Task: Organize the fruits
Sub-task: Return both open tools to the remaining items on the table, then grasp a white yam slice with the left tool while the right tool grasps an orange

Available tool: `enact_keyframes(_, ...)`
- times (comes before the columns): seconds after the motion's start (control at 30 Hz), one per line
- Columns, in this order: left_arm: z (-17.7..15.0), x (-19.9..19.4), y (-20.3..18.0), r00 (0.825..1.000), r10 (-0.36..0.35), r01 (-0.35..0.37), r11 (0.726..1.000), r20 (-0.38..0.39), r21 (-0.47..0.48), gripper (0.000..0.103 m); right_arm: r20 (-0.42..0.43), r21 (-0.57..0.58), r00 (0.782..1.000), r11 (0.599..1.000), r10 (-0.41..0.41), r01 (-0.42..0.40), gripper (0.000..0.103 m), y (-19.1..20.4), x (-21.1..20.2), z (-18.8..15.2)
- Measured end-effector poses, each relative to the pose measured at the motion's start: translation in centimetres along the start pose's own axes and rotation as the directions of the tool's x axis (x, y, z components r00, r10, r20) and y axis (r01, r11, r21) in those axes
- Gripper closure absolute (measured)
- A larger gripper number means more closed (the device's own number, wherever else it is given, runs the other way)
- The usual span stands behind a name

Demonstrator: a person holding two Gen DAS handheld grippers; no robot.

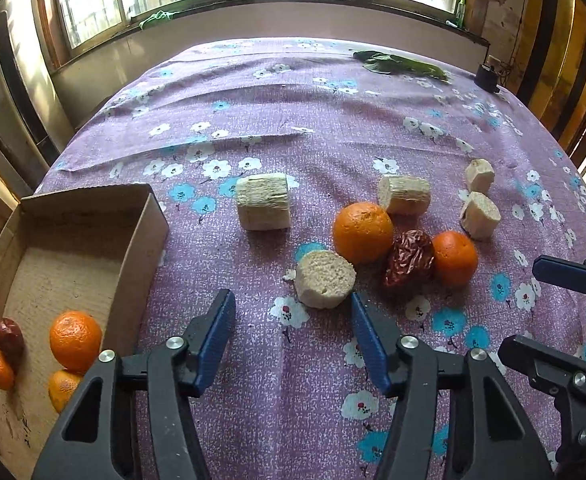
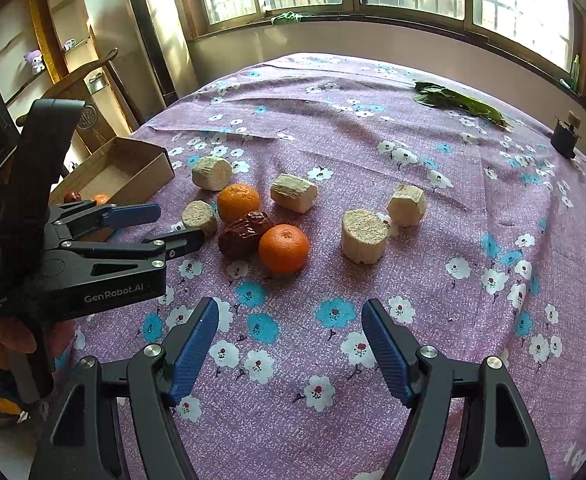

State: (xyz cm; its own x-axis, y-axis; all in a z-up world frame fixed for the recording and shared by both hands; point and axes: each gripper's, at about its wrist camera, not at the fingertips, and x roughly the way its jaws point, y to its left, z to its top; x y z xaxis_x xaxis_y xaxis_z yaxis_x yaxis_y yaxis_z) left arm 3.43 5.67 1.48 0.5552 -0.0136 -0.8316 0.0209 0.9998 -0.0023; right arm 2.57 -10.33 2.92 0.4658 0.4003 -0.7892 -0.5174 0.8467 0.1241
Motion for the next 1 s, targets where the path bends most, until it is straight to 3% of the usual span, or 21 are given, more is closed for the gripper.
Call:
enact_keyframes(0.37, 0.4, 0.5, 0.0, 1.000, -0.020, 0.020, 1.000, 0.023, -0.008, 0.046, -0.015, -0.049, 1.000, 0.999, -0.015, 0.015, 0.025, 0.6, 1.9, 1.3)
enact_keyframes(0.43, 0.5, 0.4, -0.1, 0.999, -0.031, 0.031, 1.000, 0.029, 0.001, 0.056, -0.019, -0.057, 0.999, 0.998, -0.030, 0.029, 0.025, 0.6, 2.4, 1.4)
enact_keyframes(0.47, 0.5, 0.3, -0.1, 0.999, -0.038, 0.038, 0.999, 0.032, 0.008, 0.073, -0.016, -0.058, 0.999, 0.998, -0.033, 0.032, 0.026, 0.6, 2.5, 1.4)
enact_keyframes(0.53, 0.5, 0.2, -0.2, 0.998, -0.047, 0.047, 0.999, 0.030, 0.013, 0.076, -0.011, -0.064, 1.000, 0.998, -0.028, 0.028, 0.028, 0.6, 2.7, 1.6)
enact_keyframes(0.8, -0.3, -1.4, 0.6, 0.998, -0.046, 0.046, 0.999, 0.040, -0.013, 0.077, -0.027, -0.093, 0.999, 0.995, -0.042, 0.040, 0.043, 0.7, 4.5, 2.5)
enact_keyframes(0.97, -0.9, -2.5, 1.1, 0.998, -0.045, 0.047, 0.998, 0.050, -0.034, 0.077, -0.022, -0.113, 0.999, 0.993, -0.036, 0.034, 0.066, 0.8, 5.0, 2.9)
enact_keyframes(1.0, -1.1, -2.7, 1.3, 0.998, -0.039, 0.042, 0.998, 0.058, -0.044, 0.077, -0.023, -0.118, 0.999, 0.992, -0.044, 0.041, 0.066, 1.0, 5.0, 2.7)
